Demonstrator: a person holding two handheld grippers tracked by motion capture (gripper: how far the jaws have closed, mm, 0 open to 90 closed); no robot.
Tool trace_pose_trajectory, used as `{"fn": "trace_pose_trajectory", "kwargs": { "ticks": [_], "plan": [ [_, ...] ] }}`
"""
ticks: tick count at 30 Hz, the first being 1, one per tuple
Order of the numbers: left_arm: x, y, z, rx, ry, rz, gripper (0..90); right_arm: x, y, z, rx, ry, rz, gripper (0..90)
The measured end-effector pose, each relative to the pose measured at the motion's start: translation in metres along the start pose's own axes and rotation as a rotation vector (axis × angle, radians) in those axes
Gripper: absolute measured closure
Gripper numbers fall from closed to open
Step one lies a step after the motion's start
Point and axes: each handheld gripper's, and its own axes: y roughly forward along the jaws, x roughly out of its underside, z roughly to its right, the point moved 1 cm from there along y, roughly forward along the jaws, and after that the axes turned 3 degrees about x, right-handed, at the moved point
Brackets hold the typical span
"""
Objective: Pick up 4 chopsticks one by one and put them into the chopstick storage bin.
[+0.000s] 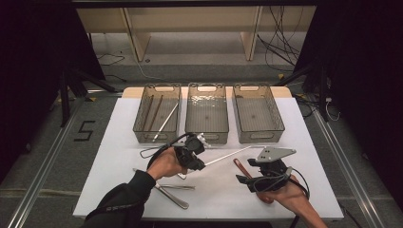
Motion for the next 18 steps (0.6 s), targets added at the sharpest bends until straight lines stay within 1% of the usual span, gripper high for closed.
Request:
{"fn": "trace_pose_trajectory", "kwargs": {
  "ticks": [2,5,8,9,13,18],
  "plan": [
    [-0.001,-0.011,-0.003,-0.007,-0.005,0.024,83.7,0.000,0.000,0.000,0.002,-0.002,-0.001,31.5],
    [-0.001,-0.029,-0.009,-0.017,-0.024,0.080,83.7,0.000,0.000,0.000,0.003,0.000,0.001,31.5],
    [0.000,-0.047,-0.016,-0.032,-0.052,0.133,83.7,0.000,0.000,0.000,0.003,0.002,0.001,31.4],
    [0.001,-0.052,-0.020,-0.029,-0.056,0.135,83.7,0.000,0.000,0.000,0.003,0.002,0.001,31.4],
    [0.008,-0.070,-0.037,-0.050,-0.114,0.194,83.7,0.000,0.001,0.000,0.001,0.002,-0.002,31.5],
    [0.017,-0.084,-0.058,-0.069,-0.184,0.247,83.7,0.000,0.002,0.000,0.001,0.002,-0.003,31.4]
  ]
}}
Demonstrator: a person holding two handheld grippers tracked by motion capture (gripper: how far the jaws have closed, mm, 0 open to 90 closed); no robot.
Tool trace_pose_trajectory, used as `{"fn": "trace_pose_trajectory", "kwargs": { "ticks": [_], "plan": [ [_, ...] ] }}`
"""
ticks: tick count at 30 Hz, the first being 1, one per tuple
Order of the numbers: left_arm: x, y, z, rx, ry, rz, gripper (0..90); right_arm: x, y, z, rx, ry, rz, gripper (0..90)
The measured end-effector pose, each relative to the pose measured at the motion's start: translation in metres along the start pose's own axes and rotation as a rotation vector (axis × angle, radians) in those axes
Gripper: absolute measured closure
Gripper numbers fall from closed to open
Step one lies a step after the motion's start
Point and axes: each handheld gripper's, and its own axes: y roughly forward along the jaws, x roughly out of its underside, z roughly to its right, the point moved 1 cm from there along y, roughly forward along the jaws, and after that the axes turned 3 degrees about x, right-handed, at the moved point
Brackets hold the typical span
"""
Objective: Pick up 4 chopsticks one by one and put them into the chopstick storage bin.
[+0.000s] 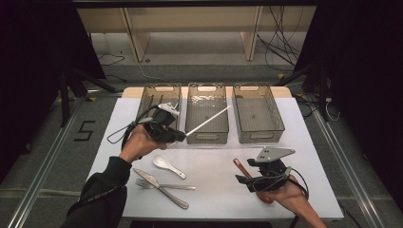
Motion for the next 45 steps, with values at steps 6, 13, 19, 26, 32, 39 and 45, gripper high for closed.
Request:
{"fn": "trace_pose_trajectory", "kwargs": {
  "ticks": [6,13,19,26,32,39,45],
  "plan": [
    [-0.001,-0.008,-0.025,-0.064,-0.054,0.024,83.7,0.000,0.001,0.000,-0.005,0.000,-0.004,31.4],
    [-0.001,-0.021,-0.055,-0.107,-0.140,0.065,83.6,0.000,0.001,0.000,-0.006,-0.002,-0.004,31.5],
    [0.000,-0.029,-0.072,-0.151,-0.181,0.078,83.7,0.000,0.001,0.000,-0.006,-0.001,-0.004,31.5],
    [0.002,-0.031,-0.089,-0.205,-0.225,0.070,83.8,0.000,0.001,0.000,-0.008,0.000,-0.004,31.5],
    [0.009,-0.030,-0.107,-0.249,-0.277,0.059,83.7,0.000,0.001,0.000,-0.010,-0.002,-0.002,31.7],
    [0.019,-0.026,-0.123,-0.280,-0.323,0.042,83.6,0.000,0.002,-0.001,-0.012,-0.001,-0.005,31.7],
    [0.020,-0.020,-0.127,-0.296,-0.335,0.035,83.6,0.000,0.002,0.000,-0.013,-0.003,-0.005,31.7]
  ]
}}
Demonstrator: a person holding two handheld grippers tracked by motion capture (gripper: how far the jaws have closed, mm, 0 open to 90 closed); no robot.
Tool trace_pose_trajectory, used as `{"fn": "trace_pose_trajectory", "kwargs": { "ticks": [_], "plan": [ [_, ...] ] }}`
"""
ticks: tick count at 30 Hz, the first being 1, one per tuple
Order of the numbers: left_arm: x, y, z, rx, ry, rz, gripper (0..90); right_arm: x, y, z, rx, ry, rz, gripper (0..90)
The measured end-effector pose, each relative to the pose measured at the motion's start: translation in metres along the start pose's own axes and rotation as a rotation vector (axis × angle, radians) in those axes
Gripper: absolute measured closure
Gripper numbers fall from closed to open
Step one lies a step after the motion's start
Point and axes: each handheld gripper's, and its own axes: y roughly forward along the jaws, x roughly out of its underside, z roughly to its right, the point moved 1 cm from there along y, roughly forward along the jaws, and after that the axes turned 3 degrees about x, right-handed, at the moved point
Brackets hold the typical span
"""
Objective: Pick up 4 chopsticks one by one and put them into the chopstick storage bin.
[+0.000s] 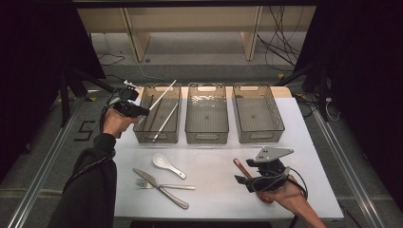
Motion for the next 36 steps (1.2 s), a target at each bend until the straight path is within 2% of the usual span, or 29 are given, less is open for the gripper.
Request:
{"fn": "trace_pose_trajectory", "kwargs": {
  "ticks": [6,20,27,31,36],
  "plan": [
    [0.000,0.011,-0.002,-0.029,-0.015,-0.022,83.5,0.000,0.000,0.000,-0.002,0.001,-0.003,31.7],
    [0.000,0.031,-0.006,-0.057,-0.048,-0.048,83.4,0.000,-0.001,0.000,-0.007,-0.001,0.001,31.7],
    [0.002,0.035,-0.004,-0.055,-0.060,-0.033,81.9,0.000,-0.001,0.000,-0.007,0.000,0.002,31.7],
    [0.003,0.032,-0.003,-0.052,-0.067,-0.009,72.2,0.000,-0.001,-0.001,-0.007,-0.001,0.003,31.7],
    [-0.001,0.023,0.002,-0.047,-0.042,0.001,64.0,0.000,0.000,-0.001,-0.008,0.001,0.000,31.7]
  ]
}}
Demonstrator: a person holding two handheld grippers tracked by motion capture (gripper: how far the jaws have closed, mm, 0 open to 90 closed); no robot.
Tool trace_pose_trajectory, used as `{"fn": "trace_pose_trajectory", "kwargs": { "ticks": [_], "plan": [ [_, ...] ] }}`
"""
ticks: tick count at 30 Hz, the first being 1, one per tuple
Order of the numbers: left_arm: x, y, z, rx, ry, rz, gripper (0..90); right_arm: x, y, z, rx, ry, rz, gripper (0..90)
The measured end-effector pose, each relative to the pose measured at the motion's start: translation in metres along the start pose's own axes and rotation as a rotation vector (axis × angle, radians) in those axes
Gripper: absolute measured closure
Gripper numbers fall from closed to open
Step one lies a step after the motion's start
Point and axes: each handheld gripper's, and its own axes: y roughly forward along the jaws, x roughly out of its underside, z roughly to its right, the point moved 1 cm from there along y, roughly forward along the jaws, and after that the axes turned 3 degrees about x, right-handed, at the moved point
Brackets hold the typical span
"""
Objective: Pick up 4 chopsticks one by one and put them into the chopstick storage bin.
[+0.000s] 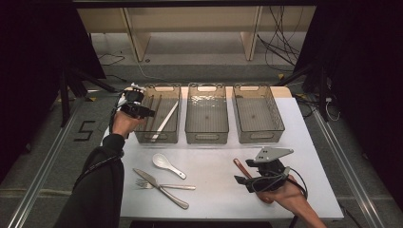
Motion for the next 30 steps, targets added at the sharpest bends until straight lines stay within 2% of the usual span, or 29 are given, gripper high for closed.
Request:
{"fn": "trace_pose_trajectory", "kwargs": {
  "ticks": [2,8,13,15,18,20,25,30],
  "plan": [
    [0.000,-0.003,0.005,0.021,-0.001,-0.003,57.7,0.000,0.000,0.000,0.001,-0.002,0.003,31.7],
    [0.007,-0.015,0.024,0.111,0.045,0.014,41.4,0.000,-0.001,0.000,0.004,0.001,0.004,31.7],
    [0.018,-0.026,0.041,0.167,0.115,0.024,36.2,0.000,-0.001,0.000,0.006,0.002,0.003,31.7],
    [0.023,-0.029,0.047,0.176,0.136,0.029,34.0,0.000,0.000,0.000,0.007,0.000,0.001,31.6],
    [0.033,-0.033,0.055,0.215,0.162,0.037,31.9,0.000,0.000,0.001,0.008,0.003,0.000,31.6],
    [0.037,-0.033,0.061,0.219,0.192,0.016,30.4,0.000,0.000,0.001,0.008,0.002,-0.002,31.6],
    [0.045,-0.035,0.074,0.237,0.245,0.000,28.1,0.000,0.000,0.001,0.010,0.003,-0.002,31.6],
    [0.052,-0.039,0.081,0.255,0.257,0.017,26.0,0.001,0.000,0.002,0.013,0.007,-0.002,31.6]
  ]
}}
